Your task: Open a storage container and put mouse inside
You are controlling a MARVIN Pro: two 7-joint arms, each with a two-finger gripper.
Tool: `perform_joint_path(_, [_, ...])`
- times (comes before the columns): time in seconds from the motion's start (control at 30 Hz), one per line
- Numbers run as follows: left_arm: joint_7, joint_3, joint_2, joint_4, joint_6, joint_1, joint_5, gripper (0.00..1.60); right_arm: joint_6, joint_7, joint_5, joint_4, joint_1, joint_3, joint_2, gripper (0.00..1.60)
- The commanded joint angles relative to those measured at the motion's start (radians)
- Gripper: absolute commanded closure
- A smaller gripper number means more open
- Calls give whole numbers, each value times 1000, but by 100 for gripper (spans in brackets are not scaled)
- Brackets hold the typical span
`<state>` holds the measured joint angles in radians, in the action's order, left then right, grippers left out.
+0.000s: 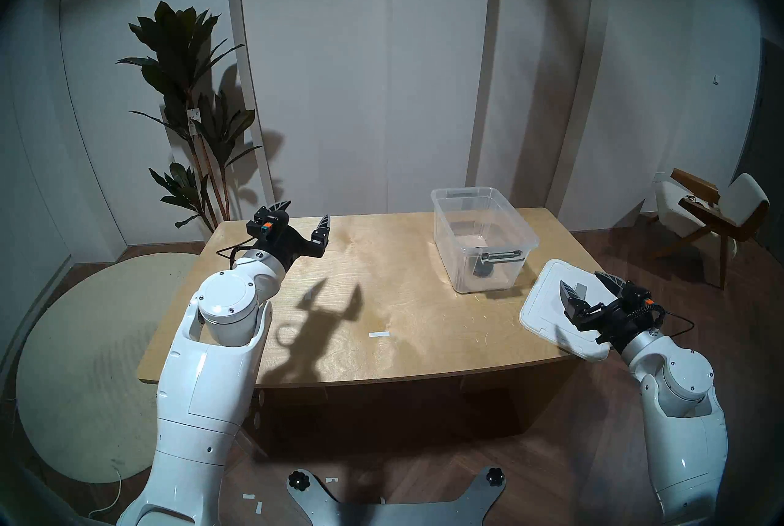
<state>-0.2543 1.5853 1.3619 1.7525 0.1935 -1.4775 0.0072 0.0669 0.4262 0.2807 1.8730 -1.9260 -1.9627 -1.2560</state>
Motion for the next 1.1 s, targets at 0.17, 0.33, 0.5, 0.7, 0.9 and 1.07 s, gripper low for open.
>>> perform_joint_path(0.17, [-5,2,1,27,85,18,-8,0,-12,-2,-3,28,-4,0,-2,0])
perform_joint_path(0.33, [11,-2,5,22,69,15,2,0,-12,-2,-3,28,-4,0,-2,0])
perform_joint_path(0.5, [13,-3,5,22,68,15,3,0,-12,-3,-3,28,-4,0,-2,0])
perform_joint_path(0.7, [14,-3,6,21,67,14,4,0,-12,-3,-3,28,-4,0,-2,0])
perform_joint_path(0.9, [14,-3,6,21,67,14,5,0,-12,-3,-3,28,-4,0,-2,0])
perform_joint_path(1.07, [15,-3,6,21,66,14,4,0,-12,-3,-3,28,-4,0,-2,0])
